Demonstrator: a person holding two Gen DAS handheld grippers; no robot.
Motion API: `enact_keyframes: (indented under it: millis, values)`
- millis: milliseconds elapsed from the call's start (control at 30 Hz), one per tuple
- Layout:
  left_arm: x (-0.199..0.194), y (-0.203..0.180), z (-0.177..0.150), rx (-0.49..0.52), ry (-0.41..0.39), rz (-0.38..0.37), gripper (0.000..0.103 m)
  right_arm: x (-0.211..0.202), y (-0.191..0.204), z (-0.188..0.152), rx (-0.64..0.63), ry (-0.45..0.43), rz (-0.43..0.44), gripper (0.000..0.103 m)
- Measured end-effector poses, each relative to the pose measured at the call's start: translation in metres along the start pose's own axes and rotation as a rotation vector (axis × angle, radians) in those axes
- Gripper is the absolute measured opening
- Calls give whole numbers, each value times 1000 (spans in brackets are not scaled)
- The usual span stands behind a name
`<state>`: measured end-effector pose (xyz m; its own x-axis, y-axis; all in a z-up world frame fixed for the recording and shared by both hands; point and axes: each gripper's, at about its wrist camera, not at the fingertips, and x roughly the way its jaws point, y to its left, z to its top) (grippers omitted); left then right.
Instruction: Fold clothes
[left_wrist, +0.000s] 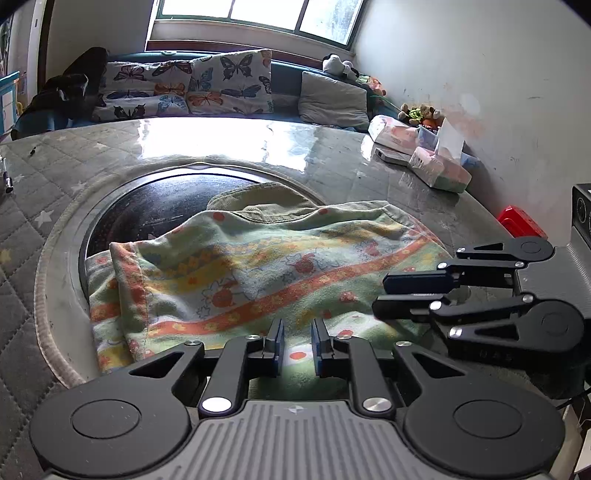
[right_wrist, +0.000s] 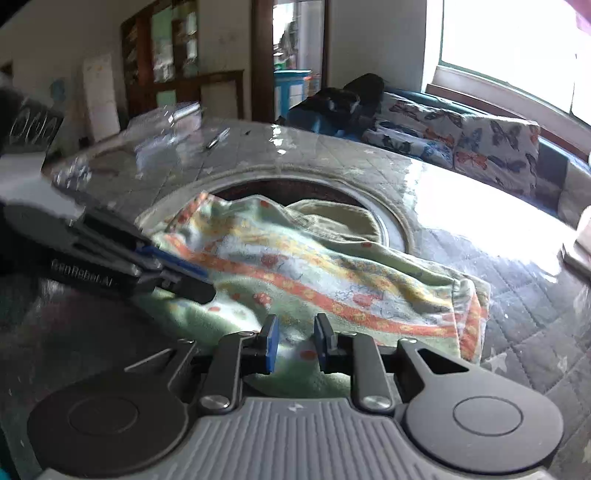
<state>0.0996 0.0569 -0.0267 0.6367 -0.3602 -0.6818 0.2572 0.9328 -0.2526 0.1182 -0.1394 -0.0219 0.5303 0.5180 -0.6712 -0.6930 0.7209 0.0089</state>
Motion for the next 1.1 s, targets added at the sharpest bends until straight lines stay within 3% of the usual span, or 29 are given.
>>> enact_keyframes:
  millis: [400, 733, 900, 1100]
  values:
    - [-8, -1, -8, -15, 16, -41, 18, -19, -7, -20, 55, 17, 24, 21]
    - [-32, -22, -27, 44, 48, -99, 18, -58, -5, -35, 116, 47, 66, 21]
    - [-34, -16, -9, 28, -3, -79, 18, -60, -25, -24, 153, -8, -10, 21]
    - [-5, -4, 16, -22, -28, -52, 18, -37, -61, -26, 234, 6, -92, 21]
